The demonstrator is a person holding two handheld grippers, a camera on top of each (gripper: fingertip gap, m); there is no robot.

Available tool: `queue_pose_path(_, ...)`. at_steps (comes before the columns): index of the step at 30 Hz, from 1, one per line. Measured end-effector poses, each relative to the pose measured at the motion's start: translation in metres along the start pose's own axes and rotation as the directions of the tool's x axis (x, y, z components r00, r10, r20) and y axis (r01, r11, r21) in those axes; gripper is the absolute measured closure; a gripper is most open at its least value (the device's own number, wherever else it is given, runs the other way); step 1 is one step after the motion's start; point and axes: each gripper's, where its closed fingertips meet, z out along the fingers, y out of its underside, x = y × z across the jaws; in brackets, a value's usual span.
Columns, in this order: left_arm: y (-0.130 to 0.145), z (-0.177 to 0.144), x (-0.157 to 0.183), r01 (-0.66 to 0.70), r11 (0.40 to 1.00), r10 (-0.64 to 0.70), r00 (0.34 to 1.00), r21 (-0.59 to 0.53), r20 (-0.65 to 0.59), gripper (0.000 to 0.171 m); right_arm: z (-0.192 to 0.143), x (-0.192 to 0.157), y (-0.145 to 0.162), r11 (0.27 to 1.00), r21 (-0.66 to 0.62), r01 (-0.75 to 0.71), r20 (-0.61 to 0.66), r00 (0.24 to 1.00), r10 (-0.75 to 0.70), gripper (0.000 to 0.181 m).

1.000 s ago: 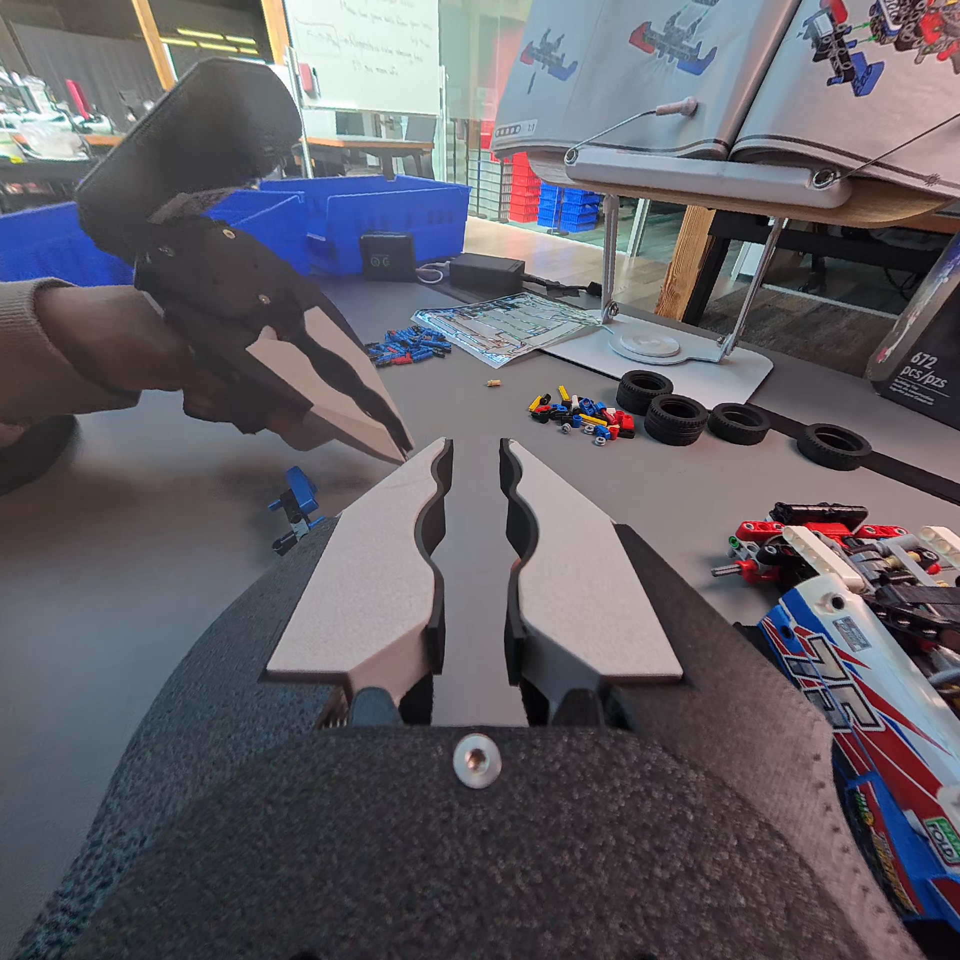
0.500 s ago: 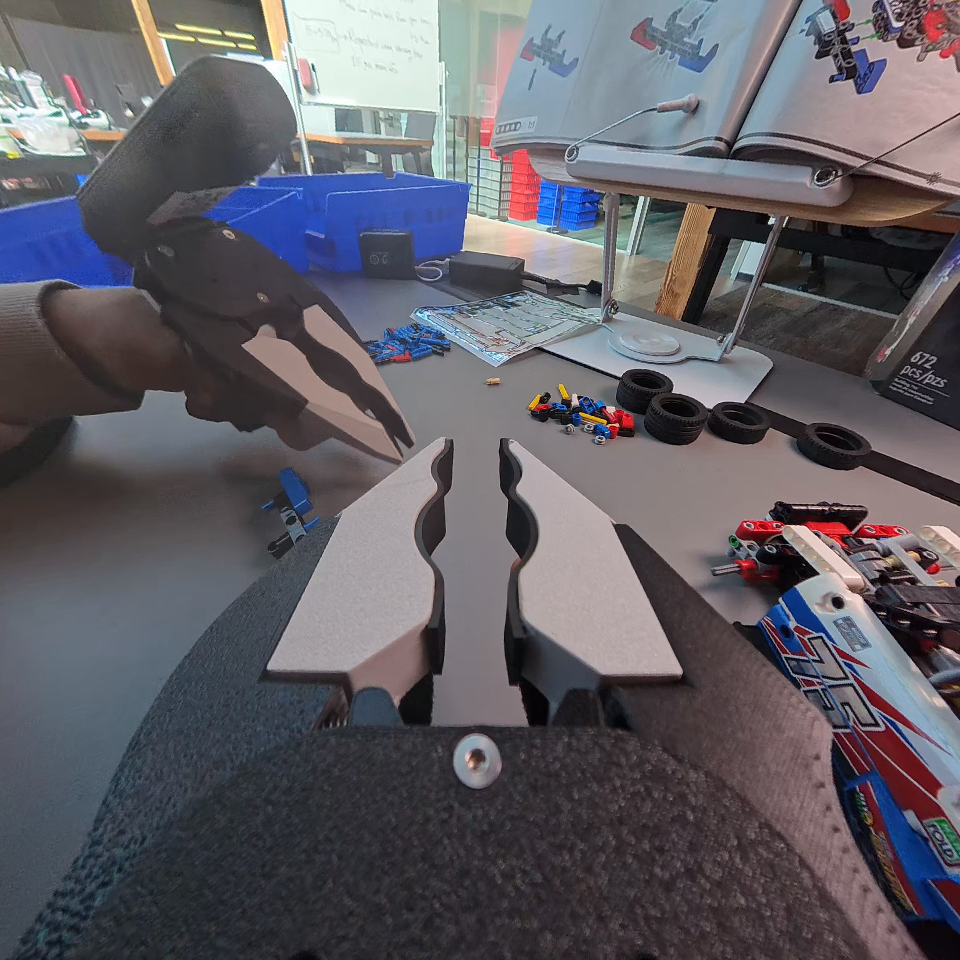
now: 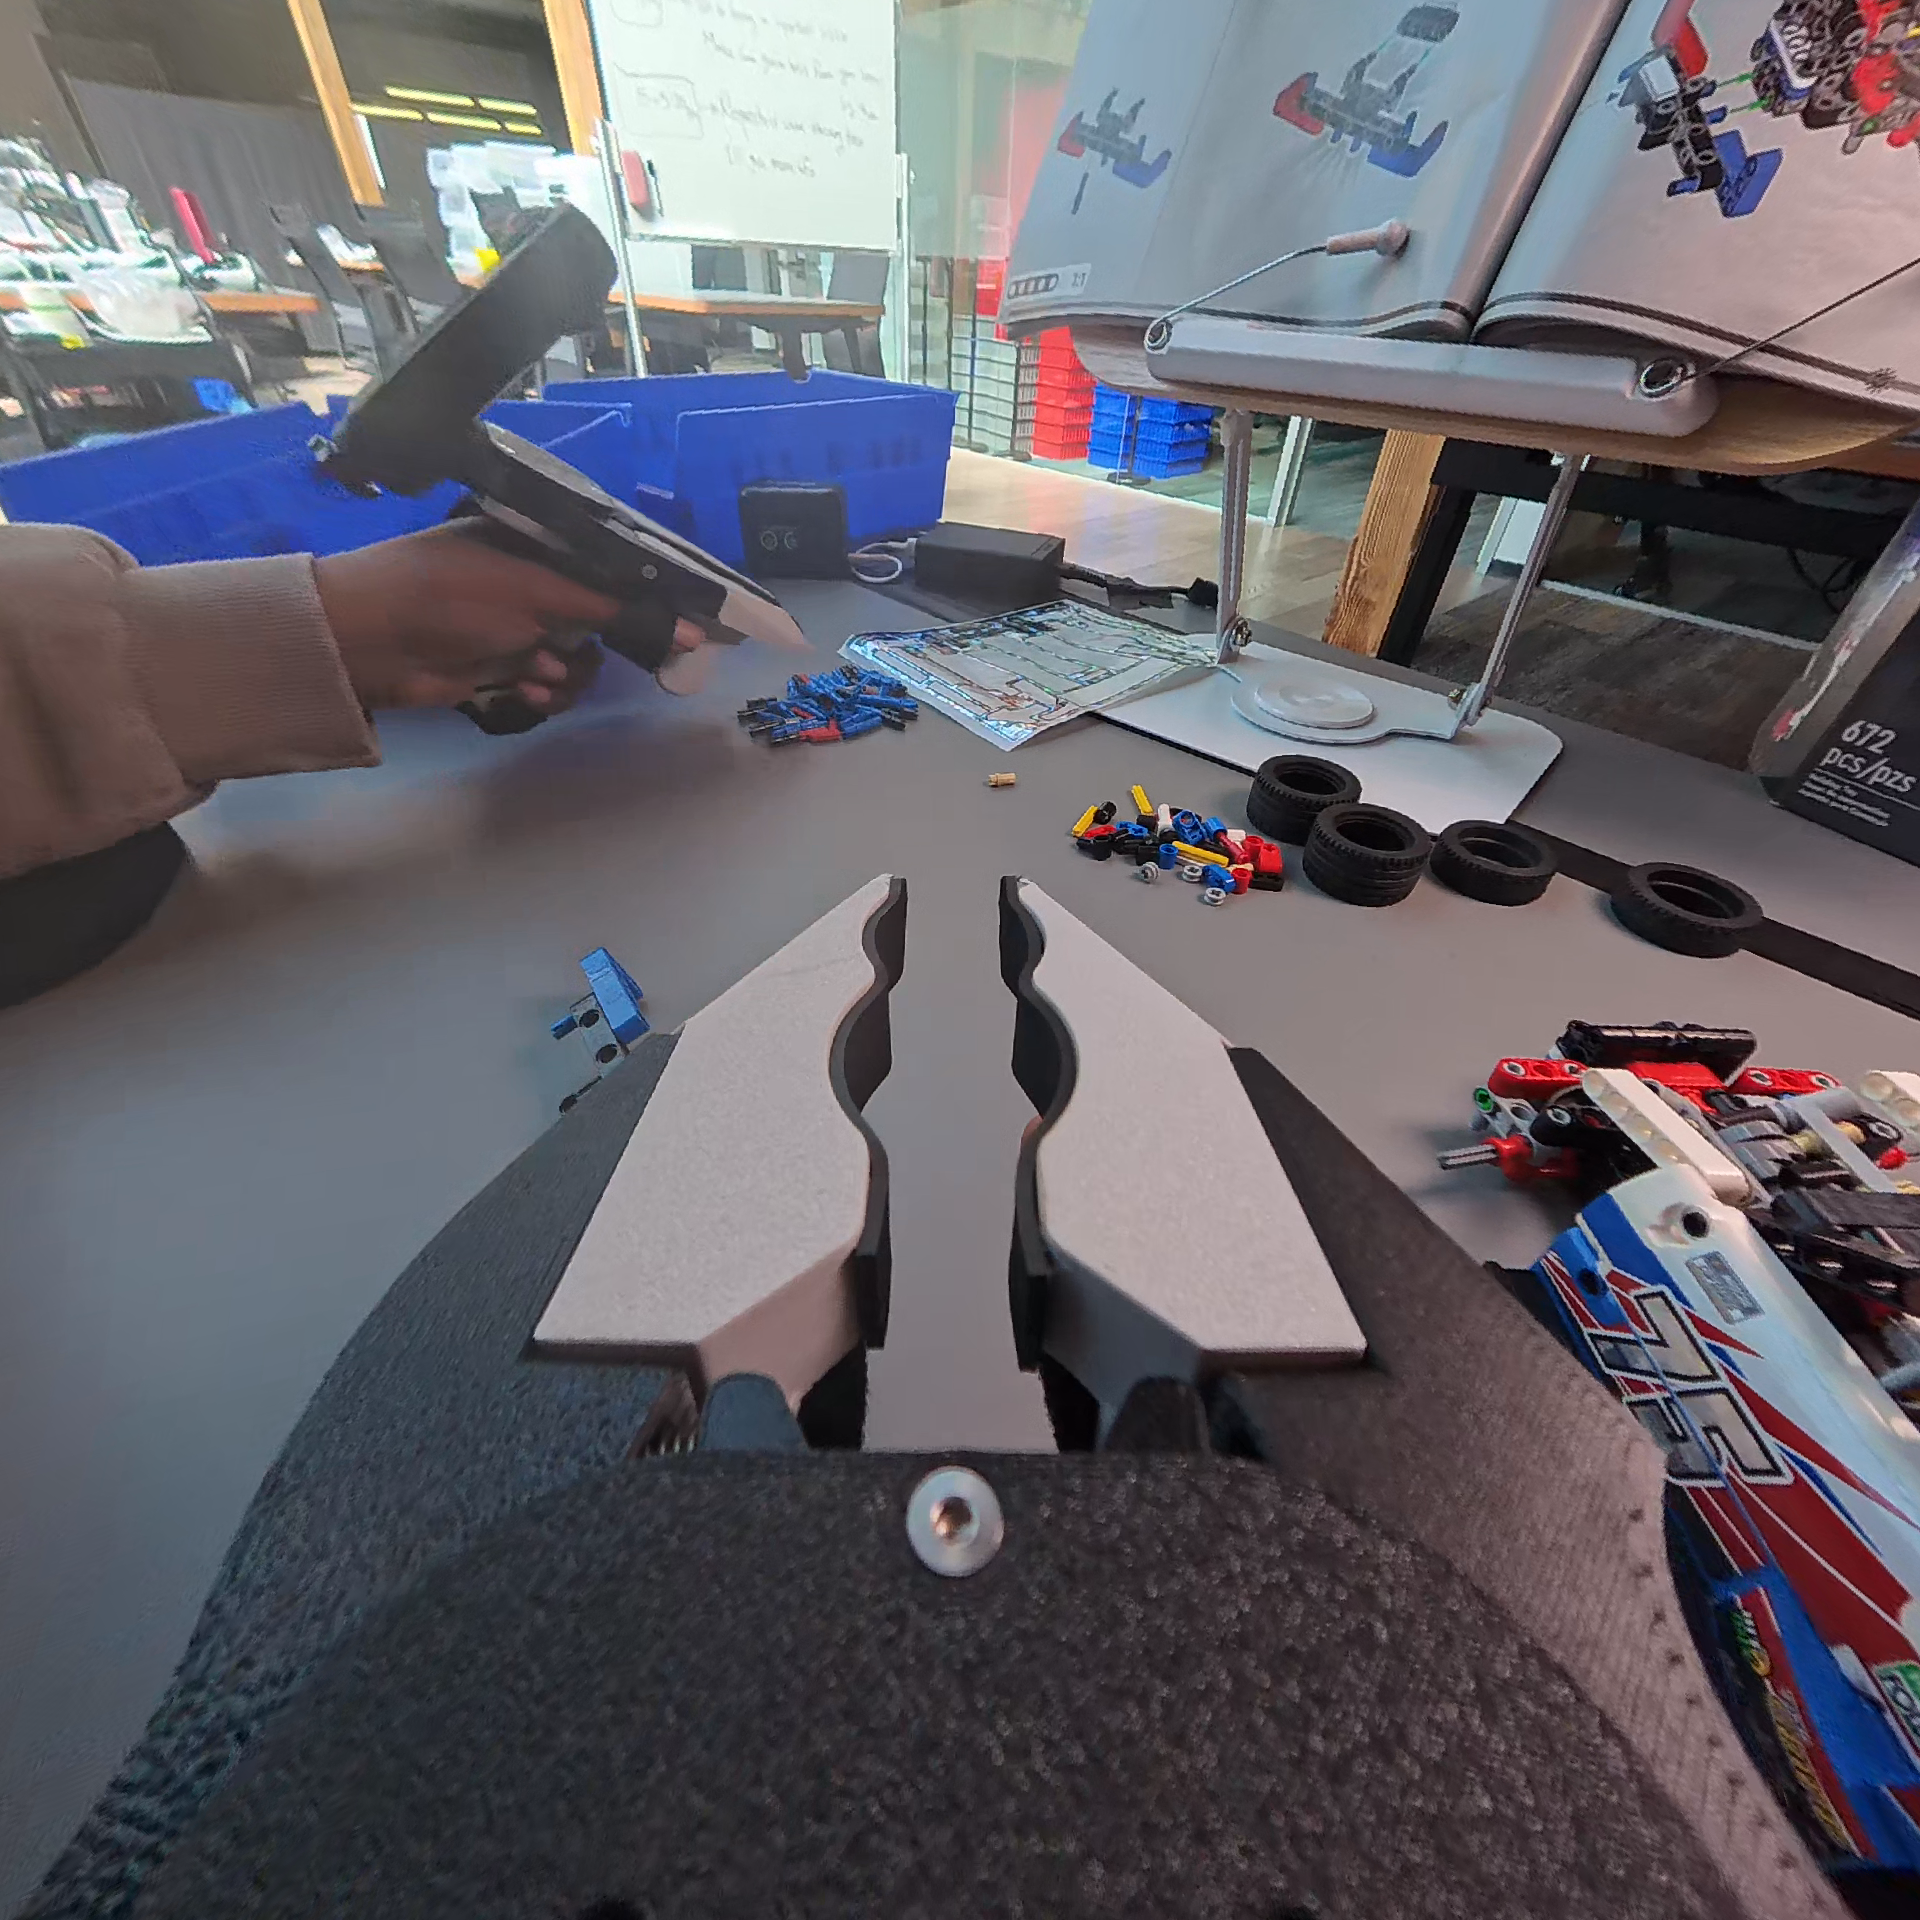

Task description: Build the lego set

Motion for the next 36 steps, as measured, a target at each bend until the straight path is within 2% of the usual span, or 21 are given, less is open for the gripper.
queue_pose_path(5, -0.001, 0.023, -0.001, -0.056, 0.994, 0.052, 0.998, -0.09, -0.048, 0.165, 0.0, 0.002, 0.001, 1.0, -0.005, -0.001, -0.006, 1.0, 0.001, 0.166)
queue_pose_path(10, 0.007, 0.025, 0.006, -0.069, 0.986, 0.05, 0.991, -0.15, -0.127, 0.164, -0.001, 0.005, 0.001, 1.0, -0.002, -0.016, -0.01, 1.0, 0.016, 0.166)
queue_pose_path(17, 0.012, 0.028, 0.002, -0.109, 0.977, 0.088, 0.989, -0.183, -0.12, 0.164, 0.001, 0.002, 0.003, 1.0, -0.008, -0.023, 0.004, 1.0, 0.023, 0.165)
queue_pose_path(23, 0.014, 0.031, -0.001, -0.203, 0.956, 0.187, 0.978, -0.21, -0.096, 0.167, 0.0, 0.004, 0.002, 1.0, -0.005, -0.03, 0.002, 1.0, 0.03, 0.166)
queue_pose_path(30, 0.013, 0.032, -0.003, -0.263, 0.945, 0.251, 0.964, -0.194, -0.082, 0.169, 0.0, 0.004, 0.002, 1.0, -0.006, -0.028, 0.0, 1.0, 0.028, 0.166)
queue_pose_path(36, -0.013, 0.01, 0.007, -0.317, 0.948, 0.312, 0.945, -0.031, -0.098, 0.17, -0.001, 0.004, 0.001, 1.0, -0.002, -0.026, 0.001, 1.0, 0.026, 0.166)
